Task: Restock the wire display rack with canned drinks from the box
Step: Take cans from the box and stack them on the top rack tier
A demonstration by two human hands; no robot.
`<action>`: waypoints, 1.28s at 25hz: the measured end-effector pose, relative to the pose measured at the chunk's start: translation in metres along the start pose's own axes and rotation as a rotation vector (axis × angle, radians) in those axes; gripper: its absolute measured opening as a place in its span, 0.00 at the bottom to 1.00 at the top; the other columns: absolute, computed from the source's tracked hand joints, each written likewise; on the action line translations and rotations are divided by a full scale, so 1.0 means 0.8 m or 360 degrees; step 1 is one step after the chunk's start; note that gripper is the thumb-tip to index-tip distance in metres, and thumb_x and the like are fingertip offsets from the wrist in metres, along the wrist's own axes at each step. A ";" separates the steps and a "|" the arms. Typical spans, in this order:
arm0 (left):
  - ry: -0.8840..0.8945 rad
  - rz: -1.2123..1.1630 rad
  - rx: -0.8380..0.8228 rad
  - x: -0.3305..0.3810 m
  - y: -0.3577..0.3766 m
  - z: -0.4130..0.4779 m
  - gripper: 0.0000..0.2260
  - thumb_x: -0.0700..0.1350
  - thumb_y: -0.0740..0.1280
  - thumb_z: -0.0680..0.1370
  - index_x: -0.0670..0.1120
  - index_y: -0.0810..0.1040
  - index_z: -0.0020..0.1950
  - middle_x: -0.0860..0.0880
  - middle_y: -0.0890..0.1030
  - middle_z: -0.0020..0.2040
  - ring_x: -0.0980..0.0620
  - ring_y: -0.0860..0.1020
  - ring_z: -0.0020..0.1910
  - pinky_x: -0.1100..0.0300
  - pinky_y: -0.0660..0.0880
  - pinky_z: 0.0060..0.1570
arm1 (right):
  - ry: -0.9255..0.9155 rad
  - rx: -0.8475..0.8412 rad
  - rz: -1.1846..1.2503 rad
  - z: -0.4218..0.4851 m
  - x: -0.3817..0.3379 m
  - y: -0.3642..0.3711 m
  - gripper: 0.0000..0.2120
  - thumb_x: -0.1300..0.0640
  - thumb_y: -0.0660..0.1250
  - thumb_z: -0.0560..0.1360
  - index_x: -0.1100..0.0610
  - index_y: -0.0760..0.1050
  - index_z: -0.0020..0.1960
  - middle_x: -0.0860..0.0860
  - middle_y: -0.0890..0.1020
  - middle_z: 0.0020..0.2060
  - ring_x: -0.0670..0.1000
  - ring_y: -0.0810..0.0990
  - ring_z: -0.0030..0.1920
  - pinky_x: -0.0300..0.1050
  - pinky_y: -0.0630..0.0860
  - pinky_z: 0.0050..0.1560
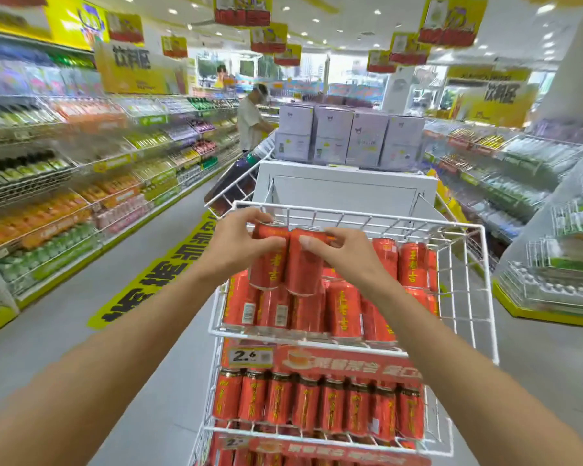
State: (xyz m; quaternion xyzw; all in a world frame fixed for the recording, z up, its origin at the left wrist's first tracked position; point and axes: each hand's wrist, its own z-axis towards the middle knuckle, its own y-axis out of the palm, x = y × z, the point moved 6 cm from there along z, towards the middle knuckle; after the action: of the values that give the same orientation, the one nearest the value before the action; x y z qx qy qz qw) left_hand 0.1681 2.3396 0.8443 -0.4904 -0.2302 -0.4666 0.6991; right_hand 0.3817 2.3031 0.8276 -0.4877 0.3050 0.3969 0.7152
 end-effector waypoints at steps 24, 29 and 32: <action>-0.0228 0.0450 0.0486 -0.040 0.040 0.057 0.17 0.45 0.73 0.77 0.41 0.67 0.55 0.38 0.80 0.52 0.31 0.77 0.55 0.47 0.69 0.48 | 0.0202 0.0136 -0.0637 0.134 0.050 0.061 0.36 0.27 0.70 0.69 0.59 0.69 0.27 0.59 0.74 0.26 0.62 0.79 0.38 0.52 0.69 0.37; -0.0308 0.0419 0.0495 -0.041 0.040 0.060 0.16 0.46 0.73 0.77 0.40 0.69 0.54 0.37 0.79 0.52 0.31 0.77 0.55 0.48 0.68 0.46 | 0.0196 0.0050 -0.0627 0.144 0.050 0.060 0.34 0.28 0.71 0.70 0.59 0.70 0.29 0.57 0.70 0.25 0.59 0.73 0.33 0.49 0.64 0.34; -0.0294 0.0516 0.0527 -0.036 0.042 0.062 0.15 0.46 0.72 0.78 0.38 0.70 0.56 0.36 0.80 0.52 0.31 0.77 0.55 0.45 0.71 0.49 | 0.0164 0.0055 -0.0640 0.146 0.045 0.061 0.34 0.28 0.71 0.70 0.57 0.65 0.28 0.54 0.66 0.23 0.57 0.69 0.31 0.50 0.60 0.32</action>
State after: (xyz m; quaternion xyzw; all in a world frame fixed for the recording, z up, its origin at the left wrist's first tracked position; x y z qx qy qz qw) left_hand 0.1910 2.3995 0.8262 -0.4403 -0.2848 -0.2574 0.8117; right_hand 0.3630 2.4332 0.8150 -0.5461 0.2444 0.2153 0.7718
